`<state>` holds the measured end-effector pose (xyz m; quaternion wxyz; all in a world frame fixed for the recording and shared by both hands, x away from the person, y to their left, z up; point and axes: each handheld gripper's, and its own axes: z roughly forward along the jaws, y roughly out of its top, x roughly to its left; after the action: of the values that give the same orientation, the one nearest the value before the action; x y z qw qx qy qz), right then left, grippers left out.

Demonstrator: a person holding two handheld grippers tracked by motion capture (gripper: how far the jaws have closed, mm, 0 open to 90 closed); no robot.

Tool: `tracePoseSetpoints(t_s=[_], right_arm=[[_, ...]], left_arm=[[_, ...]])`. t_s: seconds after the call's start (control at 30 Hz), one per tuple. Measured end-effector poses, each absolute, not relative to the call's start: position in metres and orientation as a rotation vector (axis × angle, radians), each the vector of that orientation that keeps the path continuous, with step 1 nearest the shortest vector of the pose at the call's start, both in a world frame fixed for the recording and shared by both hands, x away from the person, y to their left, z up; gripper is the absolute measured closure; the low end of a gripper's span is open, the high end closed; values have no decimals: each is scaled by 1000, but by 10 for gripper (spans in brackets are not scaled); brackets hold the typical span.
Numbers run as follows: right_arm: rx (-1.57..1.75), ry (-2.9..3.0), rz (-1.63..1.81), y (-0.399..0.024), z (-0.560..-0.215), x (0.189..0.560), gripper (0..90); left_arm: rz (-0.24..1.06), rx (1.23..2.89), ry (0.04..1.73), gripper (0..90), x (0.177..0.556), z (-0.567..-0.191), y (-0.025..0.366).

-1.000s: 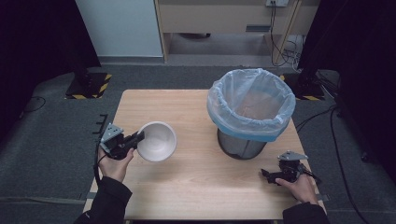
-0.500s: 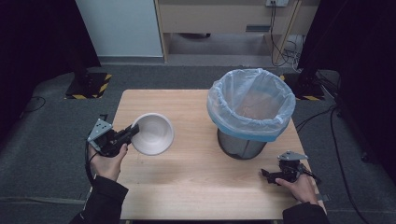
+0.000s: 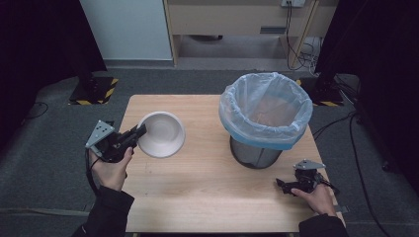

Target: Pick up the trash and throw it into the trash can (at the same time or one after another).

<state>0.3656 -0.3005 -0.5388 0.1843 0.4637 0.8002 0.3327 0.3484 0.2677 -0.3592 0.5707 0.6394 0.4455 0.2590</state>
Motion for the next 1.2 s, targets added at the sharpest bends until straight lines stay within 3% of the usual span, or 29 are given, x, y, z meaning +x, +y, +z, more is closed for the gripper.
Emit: tracePoseSetpoints(t_s=[1.2], right_arm=[[1310, 2251, 939, -300, -539, 365, 7]], left_arm=[[666, 1434, 842, 834, 368, -275, 203]])
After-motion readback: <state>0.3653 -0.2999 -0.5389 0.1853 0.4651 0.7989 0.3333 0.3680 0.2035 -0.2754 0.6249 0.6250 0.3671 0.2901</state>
